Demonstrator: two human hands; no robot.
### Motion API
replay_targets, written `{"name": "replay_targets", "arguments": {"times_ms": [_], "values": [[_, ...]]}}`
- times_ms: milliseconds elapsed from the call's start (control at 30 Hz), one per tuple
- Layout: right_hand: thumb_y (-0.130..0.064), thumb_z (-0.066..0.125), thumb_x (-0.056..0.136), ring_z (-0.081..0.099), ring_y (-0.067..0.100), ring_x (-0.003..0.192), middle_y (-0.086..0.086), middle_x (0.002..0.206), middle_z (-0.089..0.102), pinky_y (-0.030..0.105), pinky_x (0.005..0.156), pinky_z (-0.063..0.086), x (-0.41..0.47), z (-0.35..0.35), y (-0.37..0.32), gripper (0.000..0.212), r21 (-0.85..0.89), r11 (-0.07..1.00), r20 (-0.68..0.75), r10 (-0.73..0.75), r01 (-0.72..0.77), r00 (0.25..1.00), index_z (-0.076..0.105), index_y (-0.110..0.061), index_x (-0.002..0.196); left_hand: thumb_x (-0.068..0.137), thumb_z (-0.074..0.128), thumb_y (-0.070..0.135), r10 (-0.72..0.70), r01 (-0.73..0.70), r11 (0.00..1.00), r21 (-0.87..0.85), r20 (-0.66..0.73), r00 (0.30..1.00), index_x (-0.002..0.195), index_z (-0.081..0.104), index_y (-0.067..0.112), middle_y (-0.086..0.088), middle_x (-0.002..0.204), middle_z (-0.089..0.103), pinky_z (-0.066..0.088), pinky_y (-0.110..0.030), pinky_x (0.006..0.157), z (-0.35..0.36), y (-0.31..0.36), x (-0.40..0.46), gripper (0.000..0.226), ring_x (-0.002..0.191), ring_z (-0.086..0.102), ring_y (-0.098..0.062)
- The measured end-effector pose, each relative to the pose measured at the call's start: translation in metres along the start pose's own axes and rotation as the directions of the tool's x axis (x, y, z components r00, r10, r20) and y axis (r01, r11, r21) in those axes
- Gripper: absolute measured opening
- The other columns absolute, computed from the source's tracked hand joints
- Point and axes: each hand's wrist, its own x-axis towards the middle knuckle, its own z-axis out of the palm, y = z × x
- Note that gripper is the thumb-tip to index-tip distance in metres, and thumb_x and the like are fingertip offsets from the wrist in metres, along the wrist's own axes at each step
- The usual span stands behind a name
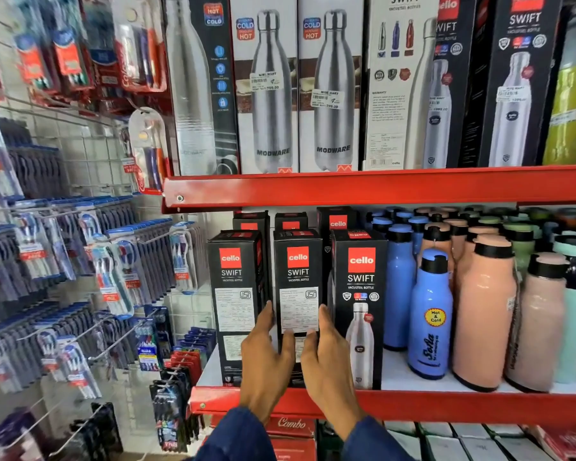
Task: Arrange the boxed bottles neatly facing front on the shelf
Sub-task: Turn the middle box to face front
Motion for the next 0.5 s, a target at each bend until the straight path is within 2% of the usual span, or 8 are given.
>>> {"name": "replay_targets", "arguments": {"times_ms": [33, 100, 167, 267, 300, 367, 433, 500], "values": [[-0.015, 0.041, 0.095, 0.047, 0.019, 0.130, 0.009, 0.145, 0.047, 0.033, 0.109, 0.040, 0.001, 0.000, -0.002, 0.053, 0.001, 1.000, -0.016, 0.012, -0.012, 1.000, 0.027, -0.011, 0.146, 0.090, 0.061, 0.014, 0.003, -0.002, 1.000, -0.007, 0.015, 1.000, 0.138, 0.048, 0.021, 0.016, 0.116, 0.068, 0.041, 0.003, 0.082, -0.001, 0.000, 0.001, 0.051, 0.103, 0.067, -0.004], [-0.009, 0.042, 0.094, 0.059, 0.020, 0.113, 0.011, 0.133, 0.058, 0.028, 0.097, 0.047, 0.001, -0.001, -0.006, 0.051, 0.019, 0.999, -0.056, 0.029, -0.028, 0.998, 0.033, -0.010, 0.145, 0.088, 0.064, 0.012, -0.004, 0.005, 1.000, -0.030, 0.040, 0.999, 0.140, 0.046, 0.021, 0.023, 0.109, 0.065, 0.040, 0.005, 0.079, -0.003, -0.002, 0.004, 0.057, 0.100, 0.067, 0.002], [-0.007, 0.041, 0.094, 0.064, 0.015, 0.097, 0.010, 0.121, 0.065, 0.024, 0.087, 0.052, 0.000, -0.002, -0.010, 0.048, 0.048, 0.998, -0.087, 0.046, -0.042, 0.995, 0.038, -0.012, 0.142, 0.083, 0.070, 0.010, -0.022, 0.027, 0.996, -0.086, 0.066, 0.998, 0.142, 0.043, 0.023, 0.032, 0.109, 0.061, 0.046, -0.003, 0.088, -0.004, -0.007, 0.007, 0.066, 0.102, 0.063, 0.012], [-0.005, 0.043, 0.094, 0.063, 0.004, 0.080, 0.006, 0.106, 0.070, 0.003, 0.070, 0.045, -0.003, -0.005, -0.016, 0.045, 0.066, 0.997, -0.146, 0.051, -0.042, 0.988, 0.046, -0.012, 0.138, 0.076, 0.079, 0.012, -0.053, 0.065, 0.985, -0.160, 0.080, 0.995, 0.142, 0.042, 0.026, 0.039, 0.113, 0.056, 0.050, -0.017, 0.097, -0.006, -0.013, 0.008, 0.077, 0.107, 0.057, 0.020], [-0.004, 0.044, 0.094, 0.063, 0.001, 0.080, 0.000, 0.097, 0.071, 0.001, 0.067, 0.044, -0.005, -0.005, -0.017, 0.043, 0.077, 0.996, -0.169, 0.050, -0.037, 0.984, 0.049, -0.012, 0.135, 0.074, 0.082, 0.014, -0.057, 0.069, 0.981, -0.179, 0.071, 0.996, 0.142, 0.043, 0.027, 0.038, 0.115, 0.056, 0.049, -0.019, 0.099, -0.007, -0.013, 0.007, 0.080, 0.108, 0.055, 0.021], [-0.004, 0.045, 0.095, 0.060, -0.015, 0.080, -0.015, 0.086, 0.065, -0.003, 0.066, 0.041, -0.009, -0.007, -0.019, 0.039, 0.096, 0.995, -0.207, 0.039, -0.019, 0.978, 0.054, -0.014, 0.131, 0.070, 0.086, 0.020, -0.061, 0.068, 0.973, -0.219, 0.041, 0.997, 0.143, 0.042, 0.026, 0.024, 0.127, 0.061, 0.049, -0.026, 0.105, -0.009, -0.014, 0.004, 0.086, 0.117, 0.055, 0.013], [-0.006, 0.046, 0.096, 0.060, -0.018, 0.084, -0.013, 0.096, 0.069, -0.002, 0.071, 0.042, -0.014, -0.008, -0.022, 0.036, 0.130, 0.992, -0.241, 0.036, -0.004, 0.970, 0.057, -0.017, 0.129, 0.066, 0.088, 0.026, -0.053, 0.055, 0.970, -0.235, 0.015, 0.998, 0.143, 0.041, 0.028, 0.016, 0.131, 0.061, 0.048, -0.028, 0.106, -0.011, -0.013, 0.001, 0.090, 0.120, 0.054, 0.009], [-0.008, 0.046, 0.096, 0.063, -0.010, 0.094, -0.008, 0.108, 0.070, 0.005, 0.078, 0.049, -0.019, -0.010, -0.024, 0.034, 0.163, 0.986, -0.274, 0.020, 0.026, 0.962, 0.059, -0.020, 0.126, 0.062, 0.090, 0.032, -0.028, 0.025, 0.973, -0.229, -0.009, 1.000, 0.142, 0.041, 0.031, 0.026, 0.126, 0.058, 0.047, -0.023, 0.105, -0.014, -0.009, -0.002, 0.094, 0.117, 0.052, 0.017]]}}
